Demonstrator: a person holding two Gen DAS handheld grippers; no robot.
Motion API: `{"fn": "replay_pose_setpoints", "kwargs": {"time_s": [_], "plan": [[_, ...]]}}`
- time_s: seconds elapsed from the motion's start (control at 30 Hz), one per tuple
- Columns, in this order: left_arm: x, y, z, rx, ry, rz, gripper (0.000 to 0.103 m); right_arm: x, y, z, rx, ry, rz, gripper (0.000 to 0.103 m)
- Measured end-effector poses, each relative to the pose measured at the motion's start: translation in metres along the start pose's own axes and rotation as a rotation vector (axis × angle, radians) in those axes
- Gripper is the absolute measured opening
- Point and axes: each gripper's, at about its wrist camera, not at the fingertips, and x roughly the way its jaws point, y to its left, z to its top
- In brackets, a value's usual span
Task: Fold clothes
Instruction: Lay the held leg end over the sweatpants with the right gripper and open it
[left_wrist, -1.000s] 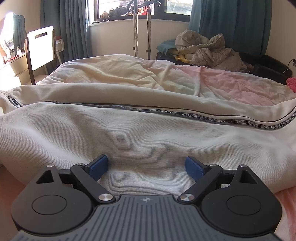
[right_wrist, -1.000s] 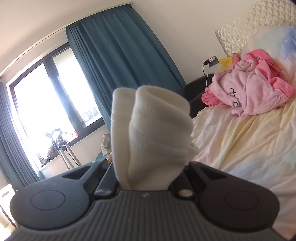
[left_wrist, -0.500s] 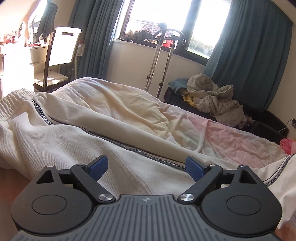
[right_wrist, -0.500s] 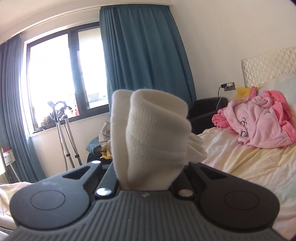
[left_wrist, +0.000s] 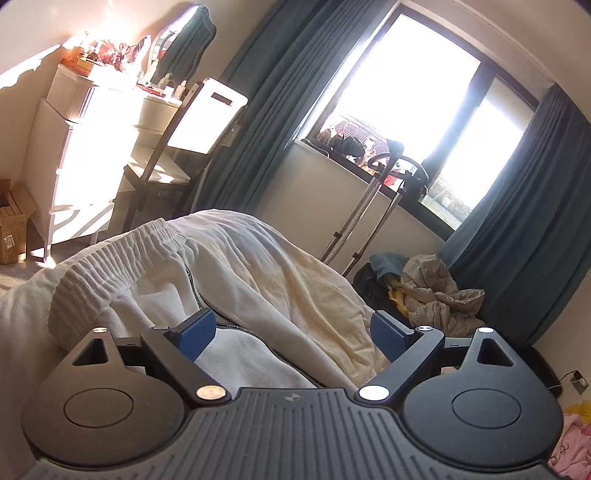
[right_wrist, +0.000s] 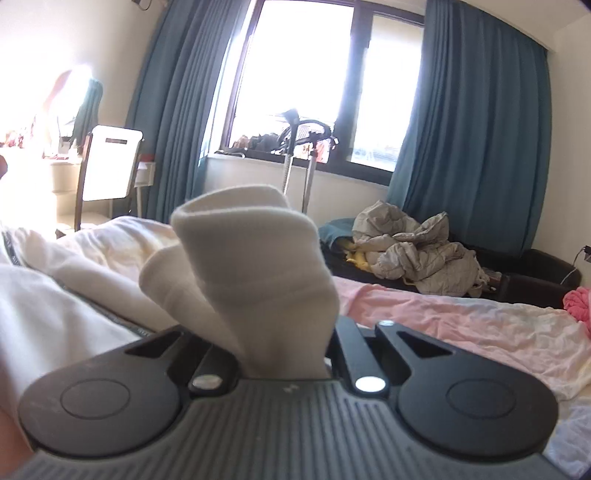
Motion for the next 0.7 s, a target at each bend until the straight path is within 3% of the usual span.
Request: {"fn": "replay_pose_setpoints", "kwargs": {"time_s": [0.13, 0.27, 0.37, 0.47, 0.57, 0.63, 0.7], "plan": [[-0.007, -0.004, -0.002, 0.013, -0.017, -0.025, 0.092, 0.001, 0.040, -0.022, -0.057, 0.065, 0.049, 0.009], [-0.012, -0.009, -0.005, 0.017, -0.040, -0.069, 0.092, -0.009, 0.042, -0.005, -0.013, 0.009, 0.083, 0.009], [-0.010, -0.015, -0.011, 0.048, -0.038, -0.085, 0.092, -0.006, 0.050, -0.013, -0.029, 0.055, 0.129, 0.010], [-0.006, -0.019, -0.018, 0.079, -0.013, -0.105, 0.092, -0.007, 0.054, -0.026, -0.030, 0.085, 0.184, 0.017], [0.001, -0.025, -0.027, 0.114, 0.030, -0.125, 0.092, -0.014, 0.050, -0.027, -0.027, 0.087, 0.236, 0.029], [0.005, -0.028, -0.032, 0.137, 0.058, -0.139, 0.092, -0.021, 0.042, -0.023, -0.026, 0.102, 0.280, 0.045], [0.009, -0.032, -0.038, 0.162, 0.088, -0.152, 0.092, -0.031, 0.030, -0.021, -0.026, 0.116, 0.332, 0.050]]}}
